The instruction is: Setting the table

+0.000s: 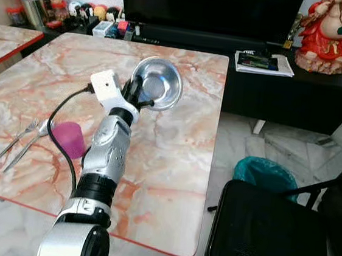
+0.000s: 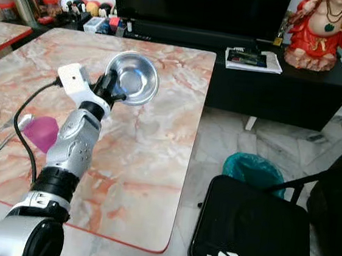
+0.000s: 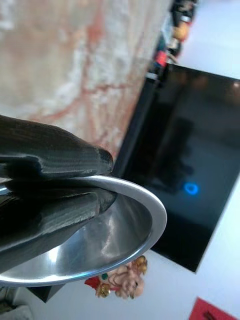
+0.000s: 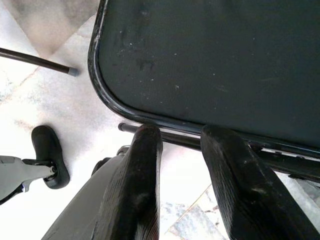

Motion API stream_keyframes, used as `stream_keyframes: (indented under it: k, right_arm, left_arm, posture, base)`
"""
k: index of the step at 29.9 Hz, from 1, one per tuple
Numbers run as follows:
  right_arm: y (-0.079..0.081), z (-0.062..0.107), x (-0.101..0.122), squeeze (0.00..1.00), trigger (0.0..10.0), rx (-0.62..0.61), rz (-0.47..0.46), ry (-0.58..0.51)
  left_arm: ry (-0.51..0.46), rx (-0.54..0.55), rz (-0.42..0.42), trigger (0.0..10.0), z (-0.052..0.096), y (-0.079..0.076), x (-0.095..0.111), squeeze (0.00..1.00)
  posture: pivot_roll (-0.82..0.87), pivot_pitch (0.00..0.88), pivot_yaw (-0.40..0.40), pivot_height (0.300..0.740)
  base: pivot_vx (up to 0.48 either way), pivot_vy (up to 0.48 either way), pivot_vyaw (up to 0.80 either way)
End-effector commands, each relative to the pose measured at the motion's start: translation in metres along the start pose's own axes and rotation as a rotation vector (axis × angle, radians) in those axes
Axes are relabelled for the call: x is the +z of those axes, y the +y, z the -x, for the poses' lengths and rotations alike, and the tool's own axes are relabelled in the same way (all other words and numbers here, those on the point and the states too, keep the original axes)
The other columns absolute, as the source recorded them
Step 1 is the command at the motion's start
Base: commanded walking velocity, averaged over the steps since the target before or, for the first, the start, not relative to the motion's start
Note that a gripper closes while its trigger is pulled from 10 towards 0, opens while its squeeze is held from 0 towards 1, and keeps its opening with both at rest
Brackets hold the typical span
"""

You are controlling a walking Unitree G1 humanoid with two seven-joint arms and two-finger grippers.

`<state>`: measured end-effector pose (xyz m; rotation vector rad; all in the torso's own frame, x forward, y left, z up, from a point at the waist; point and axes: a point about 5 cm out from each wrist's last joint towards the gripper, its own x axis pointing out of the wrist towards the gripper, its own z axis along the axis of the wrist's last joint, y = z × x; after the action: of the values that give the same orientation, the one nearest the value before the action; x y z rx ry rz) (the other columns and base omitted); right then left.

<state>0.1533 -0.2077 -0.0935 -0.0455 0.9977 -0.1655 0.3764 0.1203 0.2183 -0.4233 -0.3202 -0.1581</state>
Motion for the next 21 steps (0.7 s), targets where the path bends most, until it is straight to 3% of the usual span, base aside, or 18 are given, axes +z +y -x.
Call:
stream_keyframes:
  k: [1,17,21]
  right_arm:
    - [0.0009,0.0004,-0.0019,0.00,10.0,-0.004,-0.017,0.003]
    - [0.0010,0.0005,-0.0025,0.00,10.0,-0.019,-0.033,0.004]
    - [0.0004,0.0007,-0.0044,0.00,10.0,-0.051,-0.082,0.018]
  left_arm:
    - [-0.045,-0.025,-0.032,10.0,-0.0014,-0.0027,0.0093,0.00]
    - [-0.063,-0.046,-0.061,10.0,-0.0006,-0.0102,0.0139,0.00]
    - [-0.072,-0.050,-0.062,10.0,-0.0003,-0.0112,0.0178,0.00]
  posture:
    - [-0.09,0.000,0.049,0.740]
    - [-0.08,0.000,0.050,0.740]
    - [-0.08,0.000,0.053,0.740]
  base:
    - [0.000,0.000,0.00]
    - [0.000,0.000,0.00]
    - [0.000,0.000,0.00]
